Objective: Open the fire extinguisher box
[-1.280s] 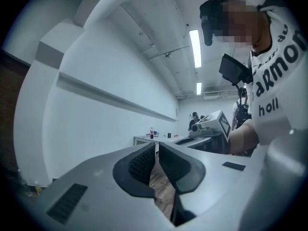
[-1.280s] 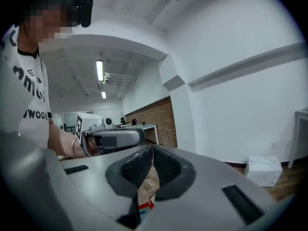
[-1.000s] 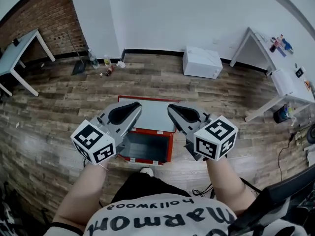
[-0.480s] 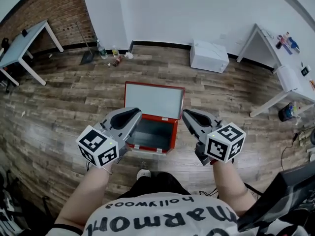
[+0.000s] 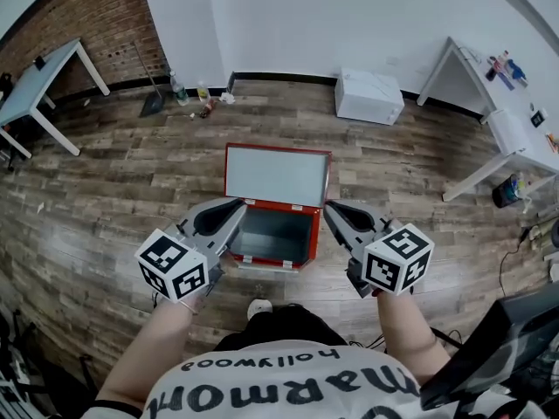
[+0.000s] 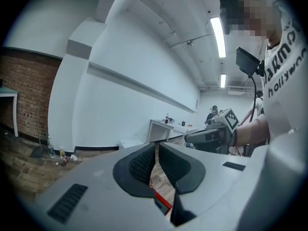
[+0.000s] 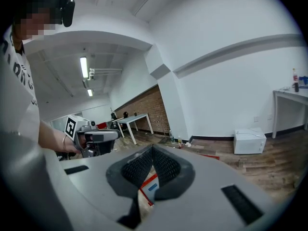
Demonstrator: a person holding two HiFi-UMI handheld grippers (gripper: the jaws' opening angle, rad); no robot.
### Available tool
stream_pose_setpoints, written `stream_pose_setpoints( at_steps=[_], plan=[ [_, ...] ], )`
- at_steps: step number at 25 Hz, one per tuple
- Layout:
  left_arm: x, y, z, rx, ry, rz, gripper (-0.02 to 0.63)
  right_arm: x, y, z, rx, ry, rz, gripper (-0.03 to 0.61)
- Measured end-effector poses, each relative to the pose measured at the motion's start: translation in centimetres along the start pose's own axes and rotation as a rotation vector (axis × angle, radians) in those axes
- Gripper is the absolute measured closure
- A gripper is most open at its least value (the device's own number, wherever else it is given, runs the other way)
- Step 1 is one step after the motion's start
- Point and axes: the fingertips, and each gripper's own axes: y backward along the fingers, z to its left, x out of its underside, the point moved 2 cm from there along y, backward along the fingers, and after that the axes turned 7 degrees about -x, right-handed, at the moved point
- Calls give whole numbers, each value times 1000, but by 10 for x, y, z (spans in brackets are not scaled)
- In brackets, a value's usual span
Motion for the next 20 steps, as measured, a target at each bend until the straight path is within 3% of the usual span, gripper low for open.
stream_pose_setpoints(
  at_steps=[20],
  plan=[
    [7, -18, 9, 66, 7, 23, 586, 12, -4, -3, 47, -42, 37, 569]
  ],
)
